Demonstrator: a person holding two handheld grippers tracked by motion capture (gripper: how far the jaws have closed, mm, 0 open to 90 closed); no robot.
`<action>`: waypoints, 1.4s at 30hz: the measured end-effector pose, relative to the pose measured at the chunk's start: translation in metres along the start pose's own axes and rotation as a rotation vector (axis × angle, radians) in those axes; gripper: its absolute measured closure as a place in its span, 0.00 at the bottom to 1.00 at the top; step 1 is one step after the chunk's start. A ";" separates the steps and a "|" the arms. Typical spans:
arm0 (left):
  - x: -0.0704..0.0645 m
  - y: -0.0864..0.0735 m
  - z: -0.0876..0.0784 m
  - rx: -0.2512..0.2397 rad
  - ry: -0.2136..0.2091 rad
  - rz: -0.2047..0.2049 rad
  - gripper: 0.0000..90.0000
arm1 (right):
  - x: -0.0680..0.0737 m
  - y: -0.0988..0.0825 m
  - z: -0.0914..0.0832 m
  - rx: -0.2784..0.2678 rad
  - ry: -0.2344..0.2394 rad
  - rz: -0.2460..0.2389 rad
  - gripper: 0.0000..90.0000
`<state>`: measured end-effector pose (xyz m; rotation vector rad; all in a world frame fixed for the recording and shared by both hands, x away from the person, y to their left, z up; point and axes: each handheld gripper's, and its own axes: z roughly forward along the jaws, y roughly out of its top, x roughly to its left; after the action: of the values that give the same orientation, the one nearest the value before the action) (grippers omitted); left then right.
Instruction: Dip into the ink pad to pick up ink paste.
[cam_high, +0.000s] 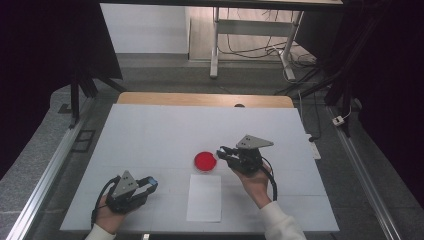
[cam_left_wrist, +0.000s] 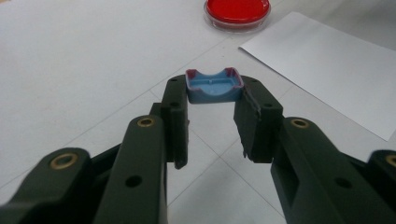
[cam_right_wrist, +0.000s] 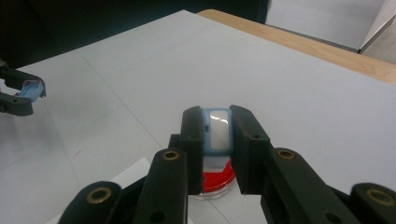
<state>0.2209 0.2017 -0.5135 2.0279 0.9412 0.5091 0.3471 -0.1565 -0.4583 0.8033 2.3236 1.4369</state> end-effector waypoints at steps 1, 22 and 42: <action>0.000 0.000 0.001 0.004 -0.002 0.003 0.73 | 0.000 0.001 0.002 0.003 0.000 0.004 0.83; 0.000 0.000 0.002 0.011 0.000 0.003 0.73 | -0.007 0.003 0.037 0.117 0.010 -0.003 0.83; 0.001 -0.001 0.003 0.015 0.005 -0.004 0.73 | -0.004 0.010 0.066 0.259 0.013 -0.059 0.83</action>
<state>0.2235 0.2015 -0.5161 2.0389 0.9549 0.5061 0.3868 -0.1080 -0.4800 0.7854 2.5550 1.1343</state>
